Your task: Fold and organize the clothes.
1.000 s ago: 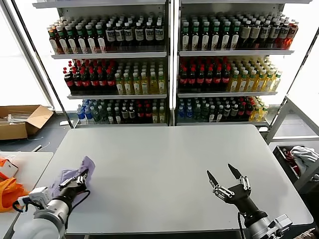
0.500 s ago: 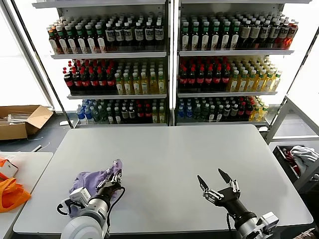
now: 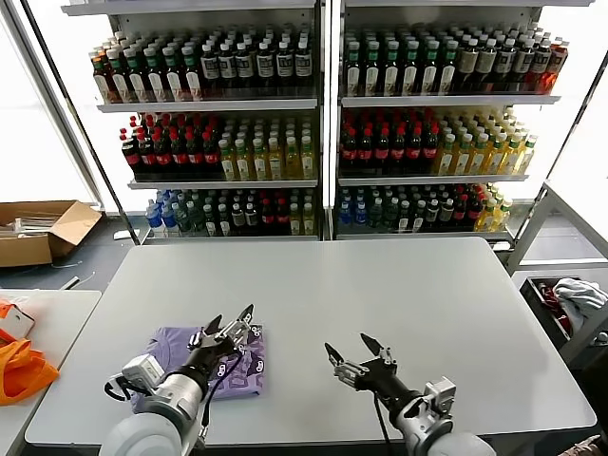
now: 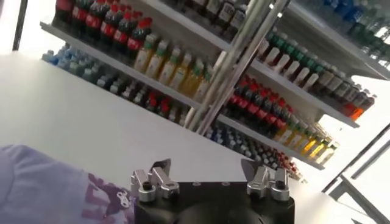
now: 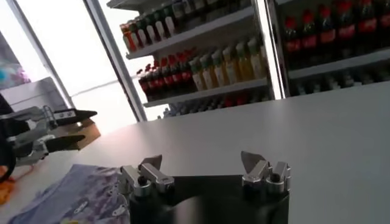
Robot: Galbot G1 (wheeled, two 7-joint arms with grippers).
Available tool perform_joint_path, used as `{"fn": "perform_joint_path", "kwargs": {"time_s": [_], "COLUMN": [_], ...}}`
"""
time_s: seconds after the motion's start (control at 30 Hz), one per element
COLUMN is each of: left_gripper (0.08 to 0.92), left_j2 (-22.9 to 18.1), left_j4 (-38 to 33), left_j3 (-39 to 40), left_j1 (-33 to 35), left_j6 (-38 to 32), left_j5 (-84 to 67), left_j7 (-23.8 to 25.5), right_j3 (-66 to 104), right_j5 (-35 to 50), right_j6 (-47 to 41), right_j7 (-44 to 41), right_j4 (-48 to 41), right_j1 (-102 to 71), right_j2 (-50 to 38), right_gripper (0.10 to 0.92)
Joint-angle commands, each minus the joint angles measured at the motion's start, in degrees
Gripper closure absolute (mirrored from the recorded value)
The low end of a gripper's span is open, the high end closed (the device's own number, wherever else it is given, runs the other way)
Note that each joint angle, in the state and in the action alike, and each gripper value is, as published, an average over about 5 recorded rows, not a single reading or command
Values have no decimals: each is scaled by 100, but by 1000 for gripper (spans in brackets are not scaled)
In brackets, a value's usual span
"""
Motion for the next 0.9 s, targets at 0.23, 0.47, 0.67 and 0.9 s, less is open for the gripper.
{"fn": "perform_joint_path", "kwargs": {"time_s": [0.23,0.47,0.67,0.9], "left_gripper": [178,177,177,177], "left_j2": [777,681,707,695], "left_j4": [520,493,510,506], "left_j3": [-1694,-1665,-1707,-1701], "left_j1": [285,295,295,300], "left_j6": [-52,-42,-22,3], "left_j5": [1041,1024,943,883], "left_j7": [1383,1314,1207,1129], "right_j3": [-2468,-2641,-2583,-2443], "right_j5": [570,486,503,424], "right_j6": [-723,-725,-722,-720], "right_j7": [715,733,702,628], "right_j4": [-2112,-2470,-2372,-2166], "right_j1": [2272,2522,2473,2291], "right_j2": [788,971,905,862], "right_gripper": [203,215,361,569]}}
